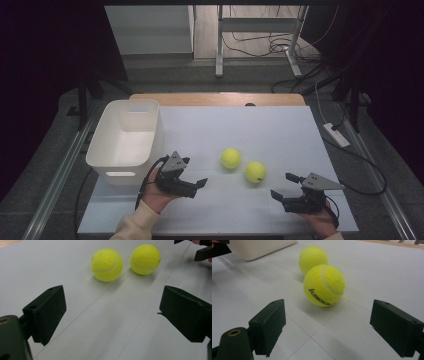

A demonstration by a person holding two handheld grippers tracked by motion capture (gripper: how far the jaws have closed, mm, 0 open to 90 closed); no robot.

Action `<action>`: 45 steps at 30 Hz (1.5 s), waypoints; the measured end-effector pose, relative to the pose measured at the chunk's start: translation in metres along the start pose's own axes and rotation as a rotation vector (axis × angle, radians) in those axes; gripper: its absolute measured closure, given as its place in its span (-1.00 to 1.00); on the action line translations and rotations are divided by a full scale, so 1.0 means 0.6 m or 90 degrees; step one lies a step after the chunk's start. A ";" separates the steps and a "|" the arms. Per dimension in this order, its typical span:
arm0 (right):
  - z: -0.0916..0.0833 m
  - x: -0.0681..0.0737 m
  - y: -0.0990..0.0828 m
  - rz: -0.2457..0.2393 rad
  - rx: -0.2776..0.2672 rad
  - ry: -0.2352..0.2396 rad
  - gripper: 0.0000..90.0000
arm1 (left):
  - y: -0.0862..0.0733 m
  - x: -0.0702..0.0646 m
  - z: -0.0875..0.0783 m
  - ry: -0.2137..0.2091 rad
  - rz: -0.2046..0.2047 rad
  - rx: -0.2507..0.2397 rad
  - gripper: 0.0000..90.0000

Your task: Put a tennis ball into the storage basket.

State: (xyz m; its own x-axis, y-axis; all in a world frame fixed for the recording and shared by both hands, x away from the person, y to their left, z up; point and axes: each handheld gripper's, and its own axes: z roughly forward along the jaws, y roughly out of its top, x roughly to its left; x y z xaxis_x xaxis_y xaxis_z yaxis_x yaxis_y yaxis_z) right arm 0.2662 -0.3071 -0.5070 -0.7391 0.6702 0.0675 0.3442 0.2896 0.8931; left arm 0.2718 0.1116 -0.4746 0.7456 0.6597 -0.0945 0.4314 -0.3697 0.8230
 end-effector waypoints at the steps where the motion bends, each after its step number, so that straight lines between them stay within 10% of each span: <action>1: 0.000 0.000 0.000 0.000 0.000 0.000 -0.71 | 0.001 0.000 0.001 -0.001 0.000 0.000 -0.82; 45: 0.001 -0.001 0.001 -0.004 -0.003 0.003 -0.70 | 0.042 0.000 0.045 -0.024 0.013 0.010 -0.82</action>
State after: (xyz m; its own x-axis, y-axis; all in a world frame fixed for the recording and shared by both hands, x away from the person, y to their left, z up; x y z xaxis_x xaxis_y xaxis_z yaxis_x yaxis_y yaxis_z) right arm 0.2675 -0.3068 -0.5069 -0.7438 0.6653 0.0643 0.3368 0.2899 0.8959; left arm 0.2966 0.0844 -0.4689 0.7726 0.6270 -0.0998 0.4245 -0.3932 0.8156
